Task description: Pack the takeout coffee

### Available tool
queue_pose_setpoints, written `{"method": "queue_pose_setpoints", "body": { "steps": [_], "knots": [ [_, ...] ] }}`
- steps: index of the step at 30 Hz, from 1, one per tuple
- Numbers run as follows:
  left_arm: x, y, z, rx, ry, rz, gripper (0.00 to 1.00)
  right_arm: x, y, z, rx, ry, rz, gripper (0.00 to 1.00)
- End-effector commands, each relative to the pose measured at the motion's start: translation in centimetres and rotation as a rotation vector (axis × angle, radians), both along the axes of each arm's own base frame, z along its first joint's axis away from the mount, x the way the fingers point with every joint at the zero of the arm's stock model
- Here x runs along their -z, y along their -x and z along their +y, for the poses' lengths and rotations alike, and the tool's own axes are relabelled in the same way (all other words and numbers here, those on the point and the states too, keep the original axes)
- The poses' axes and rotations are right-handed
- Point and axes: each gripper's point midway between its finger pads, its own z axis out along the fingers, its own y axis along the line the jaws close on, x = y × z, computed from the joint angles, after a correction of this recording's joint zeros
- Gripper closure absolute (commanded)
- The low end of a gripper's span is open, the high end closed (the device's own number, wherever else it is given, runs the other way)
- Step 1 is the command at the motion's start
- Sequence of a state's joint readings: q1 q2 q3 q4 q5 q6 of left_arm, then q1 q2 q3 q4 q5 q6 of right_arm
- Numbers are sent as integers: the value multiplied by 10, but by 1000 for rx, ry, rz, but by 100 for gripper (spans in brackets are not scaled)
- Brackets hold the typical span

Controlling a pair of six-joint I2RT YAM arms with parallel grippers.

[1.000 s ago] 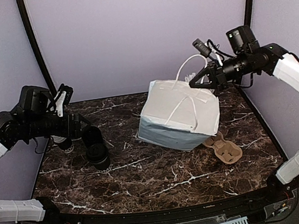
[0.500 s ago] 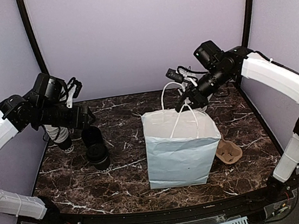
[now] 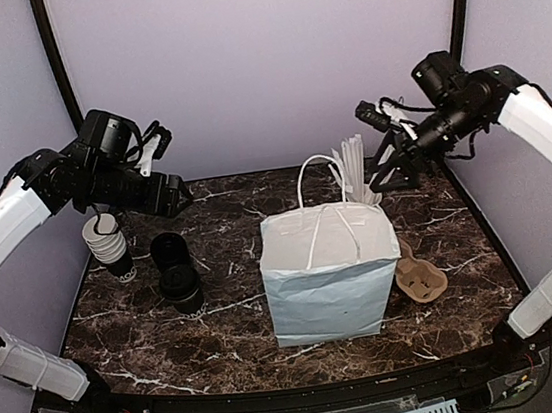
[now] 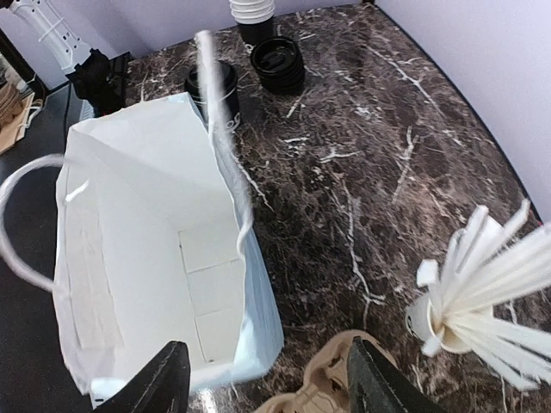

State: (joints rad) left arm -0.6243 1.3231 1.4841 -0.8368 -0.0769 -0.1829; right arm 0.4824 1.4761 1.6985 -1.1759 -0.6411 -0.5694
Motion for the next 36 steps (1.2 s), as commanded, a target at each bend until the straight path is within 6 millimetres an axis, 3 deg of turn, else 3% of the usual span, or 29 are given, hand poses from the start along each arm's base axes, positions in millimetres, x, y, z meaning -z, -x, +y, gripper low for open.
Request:
{"method": "queue_pose_setpoints", "body": {
  "steps": [1,6,9,12,22,30,36],
  "knots": [
    [-17,-4,-15,75,47,-41,20,16,12,-50,77,48,-21,36],
    [-26,-7,-31,138,94,-59,21,94,-14,-106,363,254,44,46],
    [-26,-9,-33,151,90,-72,22,136,-14,-124,439,367,122,52],
    [-25,-13,-34,149,76,-82,22,162,-11,-130,474,419,185,54],
    [-21,-9,-24,109,74,-85,21,216,-16,-117,506,572,169,51],
    [-17,-8,-14,61,53,-75,21,225,-24,-109,535,617,172,45],
    [-14,-7,-13,48,60,-66,21,232,-23,-100,514,628,192,48]
  ]
}}
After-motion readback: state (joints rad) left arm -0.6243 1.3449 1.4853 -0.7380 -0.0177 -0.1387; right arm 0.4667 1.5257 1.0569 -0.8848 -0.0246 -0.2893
